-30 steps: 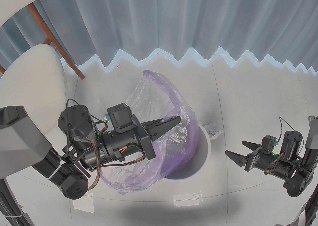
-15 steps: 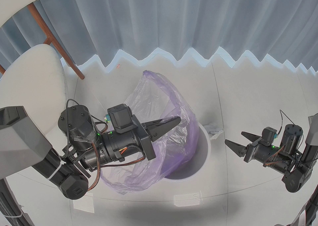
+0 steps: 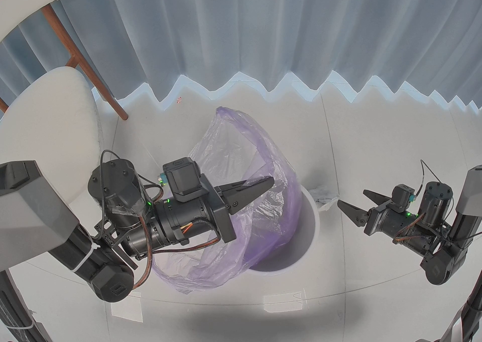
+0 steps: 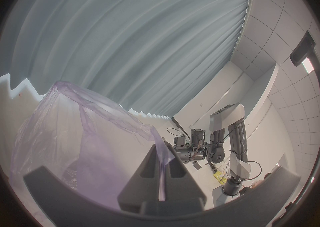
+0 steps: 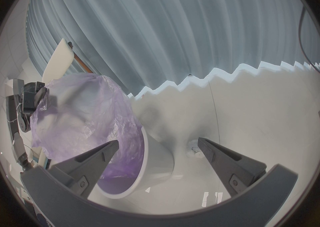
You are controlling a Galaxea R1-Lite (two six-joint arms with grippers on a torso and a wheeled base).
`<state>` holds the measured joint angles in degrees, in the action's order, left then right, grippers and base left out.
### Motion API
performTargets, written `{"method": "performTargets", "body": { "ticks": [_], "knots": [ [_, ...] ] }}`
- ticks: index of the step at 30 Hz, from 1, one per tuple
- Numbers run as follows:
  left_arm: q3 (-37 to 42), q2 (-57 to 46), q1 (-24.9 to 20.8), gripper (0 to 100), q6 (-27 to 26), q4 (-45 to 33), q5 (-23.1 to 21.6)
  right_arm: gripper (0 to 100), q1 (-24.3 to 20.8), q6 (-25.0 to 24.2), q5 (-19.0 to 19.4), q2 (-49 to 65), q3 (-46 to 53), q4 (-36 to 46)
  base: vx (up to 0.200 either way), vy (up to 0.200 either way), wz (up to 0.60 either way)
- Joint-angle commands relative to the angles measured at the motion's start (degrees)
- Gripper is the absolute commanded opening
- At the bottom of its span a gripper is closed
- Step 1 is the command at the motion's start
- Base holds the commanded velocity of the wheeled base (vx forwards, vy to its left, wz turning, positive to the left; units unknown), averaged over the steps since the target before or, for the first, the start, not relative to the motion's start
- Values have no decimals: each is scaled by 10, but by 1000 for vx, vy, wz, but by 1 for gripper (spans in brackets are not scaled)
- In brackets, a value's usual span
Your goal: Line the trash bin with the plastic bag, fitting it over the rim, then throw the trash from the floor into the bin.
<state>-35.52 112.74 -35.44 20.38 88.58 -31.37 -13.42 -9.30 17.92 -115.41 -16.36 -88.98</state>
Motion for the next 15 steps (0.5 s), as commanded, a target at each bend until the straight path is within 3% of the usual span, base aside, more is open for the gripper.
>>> {"method": "performTargets", "body": {
  "ticks": [1, 11, 15],
  "knots": [
    [-1, 0, 1, 0, 1, 0, 0, 100, -2, 3, -3, -27, -20, -8, 0, 0, 0],
    [-1, -1, 2, 0, 1, 0, 0, 100, -7, 5, -40, -78, -109, -8, 0, 0, 0],
    [-1, -2, -3, 0, 2, 0, 0, 100, -35, 1, -68, -80, -133, -8, 0, 0, 0]
  ]
}}
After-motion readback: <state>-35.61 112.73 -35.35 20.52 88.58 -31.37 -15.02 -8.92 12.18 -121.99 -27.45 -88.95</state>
